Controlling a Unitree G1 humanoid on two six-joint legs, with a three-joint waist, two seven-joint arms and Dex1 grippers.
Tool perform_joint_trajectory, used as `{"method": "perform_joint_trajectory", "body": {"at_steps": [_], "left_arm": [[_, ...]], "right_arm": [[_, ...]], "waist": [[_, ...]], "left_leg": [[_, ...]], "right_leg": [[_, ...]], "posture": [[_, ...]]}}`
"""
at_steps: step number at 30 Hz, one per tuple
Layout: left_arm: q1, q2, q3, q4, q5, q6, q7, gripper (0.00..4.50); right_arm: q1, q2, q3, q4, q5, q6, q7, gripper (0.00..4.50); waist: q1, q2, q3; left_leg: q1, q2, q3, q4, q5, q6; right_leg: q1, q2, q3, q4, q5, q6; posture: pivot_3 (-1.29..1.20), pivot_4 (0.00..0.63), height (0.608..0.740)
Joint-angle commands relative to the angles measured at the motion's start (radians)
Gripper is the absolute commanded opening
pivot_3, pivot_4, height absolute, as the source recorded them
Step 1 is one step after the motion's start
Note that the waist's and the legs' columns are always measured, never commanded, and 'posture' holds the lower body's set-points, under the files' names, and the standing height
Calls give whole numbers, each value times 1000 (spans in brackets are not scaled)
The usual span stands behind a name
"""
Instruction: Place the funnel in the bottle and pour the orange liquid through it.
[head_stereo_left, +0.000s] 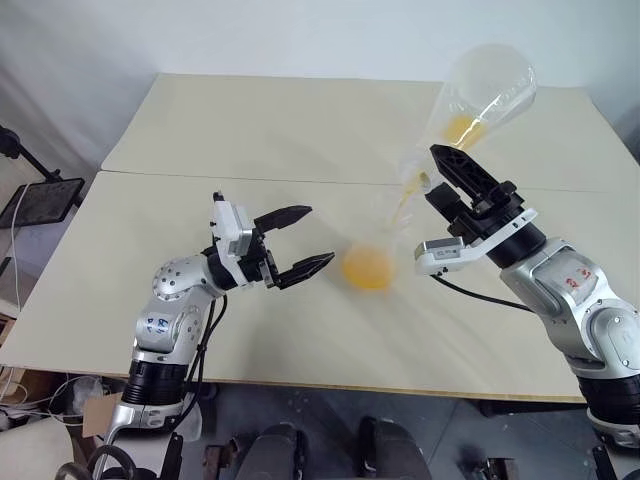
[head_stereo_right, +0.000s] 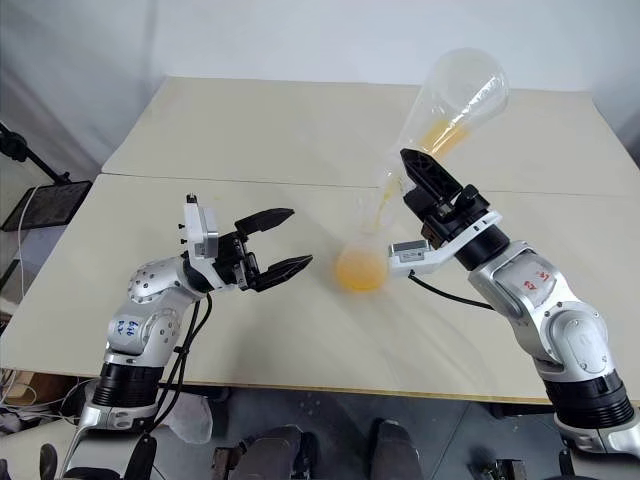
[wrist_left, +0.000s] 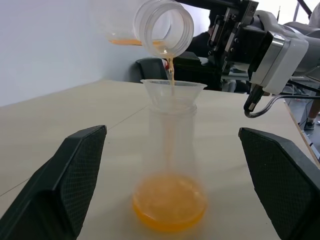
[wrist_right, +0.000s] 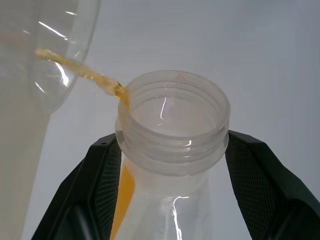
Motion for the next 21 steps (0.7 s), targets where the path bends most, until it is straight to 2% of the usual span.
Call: {"method": "perform_joint_trajectory", "body": {"at_steps": [1, 21], "left_arm": [[-14, -5, 6, -21, -6, -25, 4, 4500], [-17, -9, 5, -15, -6, -30, 5, 4500]], "right_arm": [[-19, 2, -35, -51, -4, 6, -32, 2759], [-18, 7, -37, -50, -2, 12, -34, 2759]], "waist": [[0, 0, 0], [0, 0, 0]], "left_leg": [[0, 0, 0, 0, 0, 0], [0, 0, 0, 0, 0, 0]], "right_leg": [[0, 0, 0, 0, 0, 0], [0, 0, 0, 0, 0, 0]], "posture": [[0, 150, 740], [0, 150, 740]]}}
